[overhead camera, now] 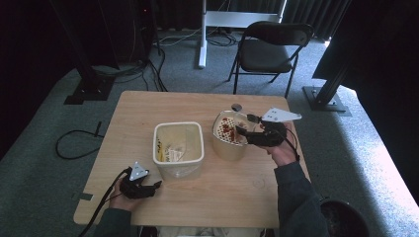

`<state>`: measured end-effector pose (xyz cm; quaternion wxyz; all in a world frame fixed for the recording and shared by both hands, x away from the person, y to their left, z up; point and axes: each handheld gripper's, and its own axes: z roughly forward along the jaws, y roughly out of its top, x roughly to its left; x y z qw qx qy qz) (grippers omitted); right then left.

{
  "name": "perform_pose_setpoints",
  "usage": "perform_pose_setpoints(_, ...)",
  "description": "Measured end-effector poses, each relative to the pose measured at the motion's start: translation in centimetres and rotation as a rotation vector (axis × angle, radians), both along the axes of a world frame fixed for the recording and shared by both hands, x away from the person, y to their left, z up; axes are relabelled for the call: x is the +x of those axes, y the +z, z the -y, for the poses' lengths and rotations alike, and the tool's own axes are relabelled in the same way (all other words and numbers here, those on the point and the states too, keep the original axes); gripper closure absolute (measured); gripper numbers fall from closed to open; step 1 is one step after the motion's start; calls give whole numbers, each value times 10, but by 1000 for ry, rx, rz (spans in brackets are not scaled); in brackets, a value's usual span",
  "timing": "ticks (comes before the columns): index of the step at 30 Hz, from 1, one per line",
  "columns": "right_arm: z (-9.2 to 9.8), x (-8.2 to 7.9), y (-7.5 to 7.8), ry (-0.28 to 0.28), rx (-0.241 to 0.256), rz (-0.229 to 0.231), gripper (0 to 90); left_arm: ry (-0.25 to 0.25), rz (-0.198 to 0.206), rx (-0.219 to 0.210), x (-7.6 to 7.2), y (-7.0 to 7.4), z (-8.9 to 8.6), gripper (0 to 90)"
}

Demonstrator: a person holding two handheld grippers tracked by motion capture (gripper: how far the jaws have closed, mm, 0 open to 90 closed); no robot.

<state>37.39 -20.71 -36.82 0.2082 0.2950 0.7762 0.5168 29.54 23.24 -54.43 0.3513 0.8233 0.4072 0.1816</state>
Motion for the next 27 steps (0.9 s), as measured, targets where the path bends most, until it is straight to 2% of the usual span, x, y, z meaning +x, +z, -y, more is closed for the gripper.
perform_pose_setpoints(12, -22, -6, 5, 68, 2, 4, 350, -1, -1, 1, 0, 0, 0, 313)
perform_pose_setpoints(27, -49, -7, 12, 148, 44, 0, 348, -1, -1, 1, 0, 0, 0, 313)
